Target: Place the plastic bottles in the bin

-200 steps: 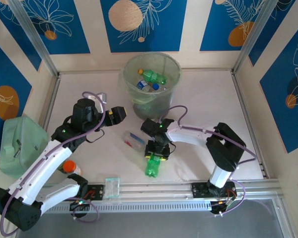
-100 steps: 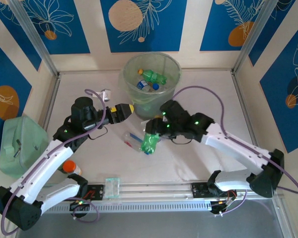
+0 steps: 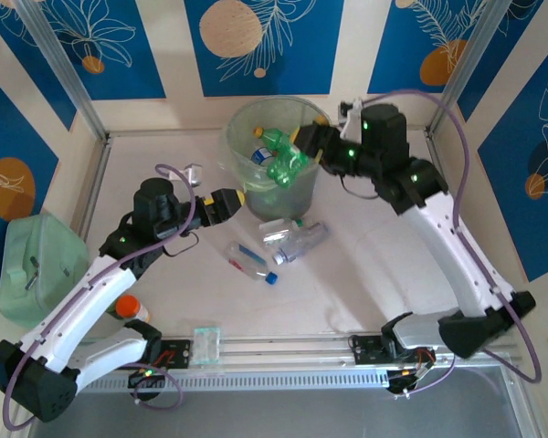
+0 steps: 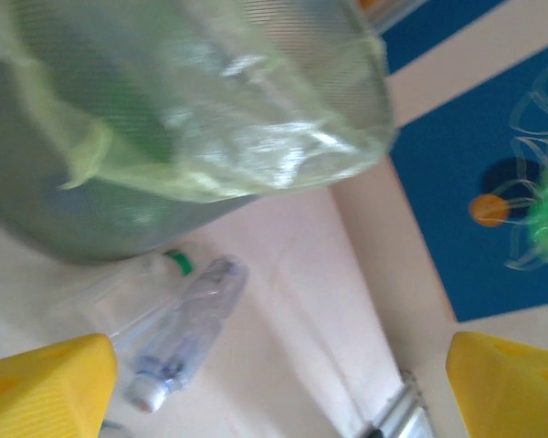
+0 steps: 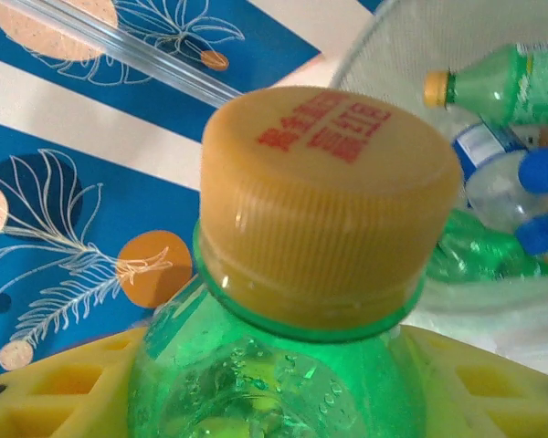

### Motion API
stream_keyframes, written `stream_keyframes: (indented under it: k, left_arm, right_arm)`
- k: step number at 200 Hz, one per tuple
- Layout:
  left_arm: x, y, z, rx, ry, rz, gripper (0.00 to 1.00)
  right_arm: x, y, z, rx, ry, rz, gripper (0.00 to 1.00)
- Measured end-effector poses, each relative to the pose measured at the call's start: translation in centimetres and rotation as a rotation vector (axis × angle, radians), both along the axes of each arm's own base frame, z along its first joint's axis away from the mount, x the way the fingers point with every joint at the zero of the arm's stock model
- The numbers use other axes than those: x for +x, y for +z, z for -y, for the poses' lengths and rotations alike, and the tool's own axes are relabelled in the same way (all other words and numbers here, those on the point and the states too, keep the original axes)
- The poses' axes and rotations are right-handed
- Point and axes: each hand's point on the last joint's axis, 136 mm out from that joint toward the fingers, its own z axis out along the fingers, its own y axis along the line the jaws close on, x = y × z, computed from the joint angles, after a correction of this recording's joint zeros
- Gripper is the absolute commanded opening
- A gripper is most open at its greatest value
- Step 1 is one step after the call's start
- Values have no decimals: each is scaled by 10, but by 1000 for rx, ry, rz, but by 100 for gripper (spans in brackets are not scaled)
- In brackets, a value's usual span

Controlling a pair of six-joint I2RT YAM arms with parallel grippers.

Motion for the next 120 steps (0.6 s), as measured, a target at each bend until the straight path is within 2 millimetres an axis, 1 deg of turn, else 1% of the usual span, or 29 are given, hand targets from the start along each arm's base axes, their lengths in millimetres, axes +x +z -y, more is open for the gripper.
stream_keyframes:
  k: [10, 24, 37, 51, 65, 79, 100, 120]
  left_arm:
    - [2, -9, -6, 29, 36, -29, 92]
    - [3, -21, -14, 57, 78, -70, 92]
    - [2, -34, -21, 80, 114, -114, 92]
    - [1, -48, -26, 95, 145, -162, 92]
    - [-2, -62, -30, 105, 167, -208, 92]
    - [-4, -74, -32, 110, 184, -250, 92]
    - [-6, -91, -35, 120, 208, -311, 91]
    - [-6, -101, -36, 119, 224, -350, 91]
  right_arm:
    - [15, 11, 1, 4, -8, 14, 57]
    - [36, 16, 5, -3, -30, 9, 56]
    - [56, 14, 9, -22, -53, -14, 56]
    - [75, 6, 13, -52, -72, -45, 57]
    - [91, -7, 16, -85, -88, -83, 58]
    - [103, -25, 17, -119, -94, -131, 60]
    - [110, -56, 17, -172, -90, -210, 67]
    - [111, -80, 19, -210, -85, -276, 79]
